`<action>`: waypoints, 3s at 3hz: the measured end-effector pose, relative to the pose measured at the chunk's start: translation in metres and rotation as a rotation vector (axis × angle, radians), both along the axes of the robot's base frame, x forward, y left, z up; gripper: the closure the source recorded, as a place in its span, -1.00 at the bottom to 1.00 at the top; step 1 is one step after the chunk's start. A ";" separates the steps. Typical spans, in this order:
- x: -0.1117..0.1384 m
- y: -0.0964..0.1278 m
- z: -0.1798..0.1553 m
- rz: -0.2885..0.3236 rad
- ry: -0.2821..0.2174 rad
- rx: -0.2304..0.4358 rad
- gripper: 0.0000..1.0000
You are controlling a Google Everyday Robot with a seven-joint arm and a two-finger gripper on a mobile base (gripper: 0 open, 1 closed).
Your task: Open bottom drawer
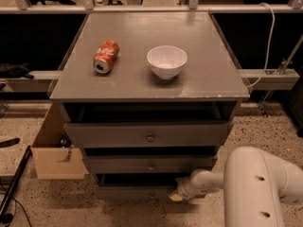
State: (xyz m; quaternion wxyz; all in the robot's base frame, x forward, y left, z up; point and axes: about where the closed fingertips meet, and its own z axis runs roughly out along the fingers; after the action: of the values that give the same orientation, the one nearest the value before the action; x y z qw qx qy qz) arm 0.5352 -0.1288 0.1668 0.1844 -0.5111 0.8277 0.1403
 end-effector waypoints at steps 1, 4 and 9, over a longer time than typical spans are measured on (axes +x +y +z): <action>-0.007 -0.003 0.002 0.001 0.004 -0.003 0.53; -0.022 -0.014 0.017 -0.029 -0.018 0.011 0.48; -0.046 -0.024 0.015 -0.048 -0.020 -0.001 0.80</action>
Offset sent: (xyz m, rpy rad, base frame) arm -0.3350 -0.1452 0.0301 0.0560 0.2033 -0.2288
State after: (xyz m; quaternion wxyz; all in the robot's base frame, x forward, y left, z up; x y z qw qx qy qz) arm 0.4892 -0.1528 0.1819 0.1956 -0.4927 0.8379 0.1301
